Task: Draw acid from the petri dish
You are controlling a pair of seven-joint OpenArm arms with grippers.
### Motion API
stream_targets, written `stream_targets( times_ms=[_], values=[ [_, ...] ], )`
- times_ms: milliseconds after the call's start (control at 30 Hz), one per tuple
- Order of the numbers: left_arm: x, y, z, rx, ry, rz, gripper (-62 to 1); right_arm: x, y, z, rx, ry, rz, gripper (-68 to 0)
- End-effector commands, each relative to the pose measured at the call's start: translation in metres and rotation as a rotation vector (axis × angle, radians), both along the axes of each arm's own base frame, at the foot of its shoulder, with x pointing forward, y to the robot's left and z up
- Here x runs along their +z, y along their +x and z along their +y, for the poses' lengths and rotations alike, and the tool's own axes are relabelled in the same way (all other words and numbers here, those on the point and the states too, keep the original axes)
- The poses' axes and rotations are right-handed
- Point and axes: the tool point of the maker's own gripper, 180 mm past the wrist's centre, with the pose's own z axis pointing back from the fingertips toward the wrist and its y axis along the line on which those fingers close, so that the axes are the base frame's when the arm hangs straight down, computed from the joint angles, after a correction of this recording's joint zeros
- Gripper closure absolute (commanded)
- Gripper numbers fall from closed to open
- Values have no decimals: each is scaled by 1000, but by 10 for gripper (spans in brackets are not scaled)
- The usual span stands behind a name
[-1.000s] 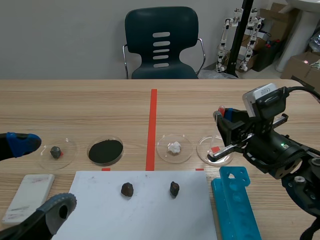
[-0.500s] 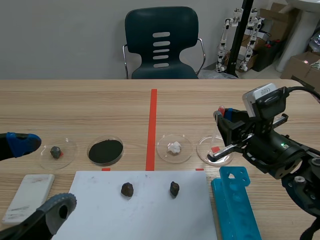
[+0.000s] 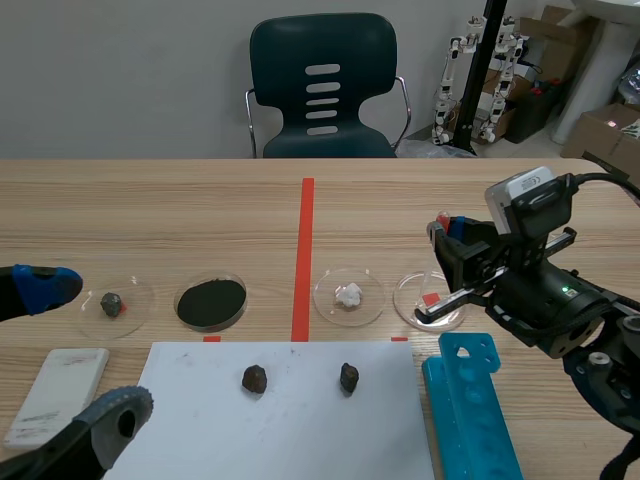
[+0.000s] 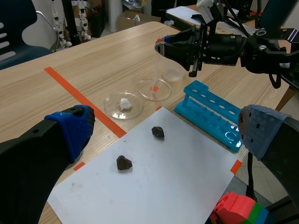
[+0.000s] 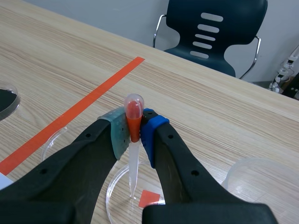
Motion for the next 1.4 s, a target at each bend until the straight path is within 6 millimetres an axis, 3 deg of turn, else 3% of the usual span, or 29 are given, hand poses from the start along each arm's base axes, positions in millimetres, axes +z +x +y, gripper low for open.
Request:
stream_targets(
  times_ms=[0,233,467,733,867,1133,1367],
  values=[
    [7,1,-2,6,-33,-16,-623,12,6,-5,-4,6,-39,-64],
    [7,1,-2,6,-33,-16,-623,17,8,-9,-14,17,-40,-64],
    [7,1,-2,6,-33,-16,-623,48,10,-12,-3,11,-88,-64],
    [7,1,-2,6,-33,-16,-623,78,-8,-9,50,-21,-142,-64],
    [7,1,-2,6,-33,-16,-623,91,-26,-4,87,-15,-134,-64],
    [7,1,-2,6,-33,-16,-623,117,-82,13,218,-23,-114,-64],
    [7,1,-2,6,-33,-16,-623,130,-122,8,233,-41,-83,-64]
  ],
)
